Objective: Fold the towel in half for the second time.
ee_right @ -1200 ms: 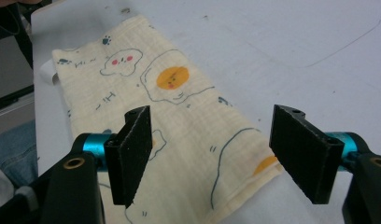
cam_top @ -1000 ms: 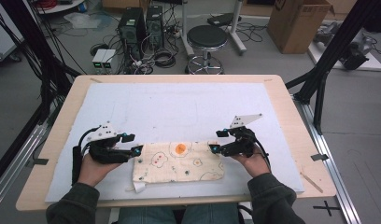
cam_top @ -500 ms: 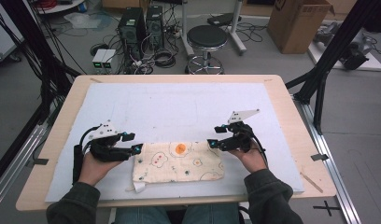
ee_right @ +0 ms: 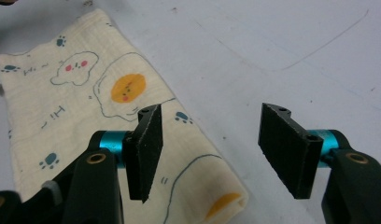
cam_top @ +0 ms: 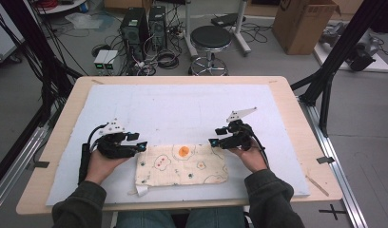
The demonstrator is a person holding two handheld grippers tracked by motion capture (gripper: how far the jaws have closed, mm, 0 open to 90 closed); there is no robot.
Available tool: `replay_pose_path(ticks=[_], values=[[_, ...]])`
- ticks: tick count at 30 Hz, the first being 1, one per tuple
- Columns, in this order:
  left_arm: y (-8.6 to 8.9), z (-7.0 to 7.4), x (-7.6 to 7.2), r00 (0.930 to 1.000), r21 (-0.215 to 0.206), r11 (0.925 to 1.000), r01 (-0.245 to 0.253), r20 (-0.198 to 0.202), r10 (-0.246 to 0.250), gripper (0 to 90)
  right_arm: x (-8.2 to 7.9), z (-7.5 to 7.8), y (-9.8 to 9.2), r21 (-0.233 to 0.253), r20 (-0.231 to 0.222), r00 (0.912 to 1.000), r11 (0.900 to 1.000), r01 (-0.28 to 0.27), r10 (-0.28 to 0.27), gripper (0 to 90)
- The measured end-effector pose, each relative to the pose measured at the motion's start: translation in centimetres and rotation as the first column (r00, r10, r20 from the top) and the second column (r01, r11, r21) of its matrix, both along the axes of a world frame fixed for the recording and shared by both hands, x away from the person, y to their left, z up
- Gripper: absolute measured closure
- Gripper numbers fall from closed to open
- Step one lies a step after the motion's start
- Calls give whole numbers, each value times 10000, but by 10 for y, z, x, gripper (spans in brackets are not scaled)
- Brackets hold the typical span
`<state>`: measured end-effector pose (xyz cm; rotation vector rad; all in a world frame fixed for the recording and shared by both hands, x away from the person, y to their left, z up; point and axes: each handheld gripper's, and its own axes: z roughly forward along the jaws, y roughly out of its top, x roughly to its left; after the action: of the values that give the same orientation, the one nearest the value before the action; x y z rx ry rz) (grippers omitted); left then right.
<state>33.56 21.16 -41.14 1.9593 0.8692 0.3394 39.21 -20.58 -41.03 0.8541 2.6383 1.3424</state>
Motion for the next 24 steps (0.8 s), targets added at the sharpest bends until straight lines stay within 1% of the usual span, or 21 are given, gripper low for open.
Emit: replay_pose_path(ticks=[1, 3, 4, 5, 6, 7, 8, 9, 11, 12, 13, 16, 18, 21, 22, 23, 24], values=[[0, -1, 1, 10000, 35, 10000, -19, -67, 19, 460, 1, -1, 0, 17, -115, 9999, 10000, 4, -4, 420], [-1, -4, 3, 9998, 12, 10000, -64, -183, 64, 467, 2, -3, 0, -40, -194, 9998, 10000, -23, 22, 433], [-1, -5, 4, 9998, 79, 10000, -32, -198, 34, 471, 2, -4, 1, -99, -200, 9998, 9999, -21, 19, 444], [-2, -6, 5, 9996, 12, 9999, -105, -265, 105, 471, 2, -4, 0, -135, -229, 9997, 9999, -31, 28, 455], [-2, -8, 5, 9991, 34, 10000, -54, -414, 55, 471, 2, -6, 0, -113, -232, 9997, 9999, 8, -11, 465], [-2, -9, 6, 9981, 21, 10000, 29, -615, -27, 471, 2, -7, -1, -179, -356, 9993, 9998, 87, -93, 471], [-3, -10, 6, 9974, 60, 10000, 56, -717, -51, 468, 2, -9, -2, -242, -386, 9992, 9997, 103, -113, 478], [-3, -12, 7, 9974, 192, 9998, 83, -720, -69, 467, 3, -10, -3, -229, -451, 9989, 9997, 114, -125, 485], [-3, -14, 7, 9967, 231, 9996, 147, -798, -128, 470, 2, -11, -6, -184, -535, 9983, 9996, 235, -244, 498], [-3, -15, 8, 9960, 217, 9997, 122, -893, -102, 470, 3, -12, -7, -185, -567, 9981, 9996, 211, -221, 500], [-3, -15, 8, 9958, 207, 9997, 130, -907, -110, 470, 3, -13, -7, -236, -613, 9978, 9994, 243, -257, 504], [-3, -17, 9, 9947, 252, 9996, 133, -1021, -107, 474, 5, -16, -8, -286, -865, 9961, 9995, 152, -177, 510], [-3, -18, 10, 9941, 419, 9990, 137, -1077, -91, 477, 6, -19, -7, -347, -993, 9950, 9993, 105, -139, 514], [-4, -23, 12, 9919, 442, 9990, 53, -1269, 3, 489, 7, -25, -6, -537, -1115, 9937, 9986, 31, -91, 536], [-4, -24, 13, 9909, 492, 9987, 101, -1342, -34, 500, 7, -26, -7, -595, -1186, 9929, 9982, 8, -79, 551], [-4, -25, 13, 9894, 565, 9984, 35, -1449, 48, 507, 7, -27, -7, -601, -1212, 9926, 9982, 2, -75, 567], [-4, -26, 14, 9883, 575, 9983, 71, -1523, 17, 520, 7, -28, -8, -569, -1180, 9930, 9984, -41, -27, 579]])
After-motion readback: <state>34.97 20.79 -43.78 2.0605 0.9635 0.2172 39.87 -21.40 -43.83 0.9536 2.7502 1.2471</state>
